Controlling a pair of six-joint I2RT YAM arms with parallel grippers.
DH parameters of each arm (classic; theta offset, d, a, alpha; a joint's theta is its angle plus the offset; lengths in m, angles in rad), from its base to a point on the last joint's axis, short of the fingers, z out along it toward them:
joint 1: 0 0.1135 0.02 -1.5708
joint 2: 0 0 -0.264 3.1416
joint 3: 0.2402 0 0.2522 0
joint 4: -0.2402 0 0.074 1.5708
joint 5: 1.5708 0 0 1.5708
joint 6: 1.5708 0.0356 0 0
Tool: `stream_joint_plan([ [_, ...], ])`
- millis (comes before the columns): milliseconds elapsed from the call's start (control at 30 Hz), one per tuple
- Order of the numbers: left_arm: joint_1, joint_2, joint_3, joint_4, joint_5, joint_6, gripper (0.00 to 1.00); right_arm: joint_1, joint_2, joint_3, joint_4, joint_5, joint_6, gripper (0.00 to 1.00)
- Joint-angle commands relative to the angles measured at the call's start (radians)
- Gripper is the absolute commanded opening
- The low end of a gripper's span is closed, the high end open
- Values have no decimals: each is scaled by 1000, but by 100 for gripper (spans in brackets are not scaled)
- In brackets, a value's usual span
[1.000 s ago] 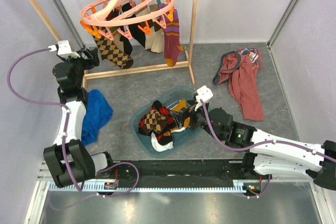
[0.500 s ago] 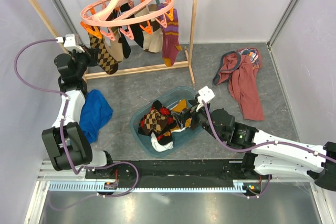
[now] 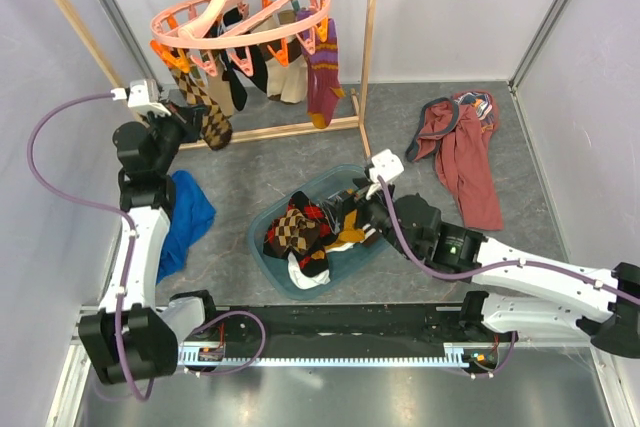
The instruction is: Remove the socks clipped to the hanger
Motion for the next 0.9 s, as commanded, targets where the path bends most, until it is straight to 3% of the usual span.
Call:
stream_joint_plan([
  [0,-26,-88,-61,-102,-62,-126,2,-2,88,169,43,11,-79,98],
  [133,-43,-136,-61,-141,39,-200,2,-2,200,315,136,0,-182,98],
  [367,-100,-232,-38,-227,79,-288,2,-2,443,416,391,-58,-358,98],
  [867,-201,-274,-2,-316,132,-374,2,18,767,508,575,-116,-400,98],
])
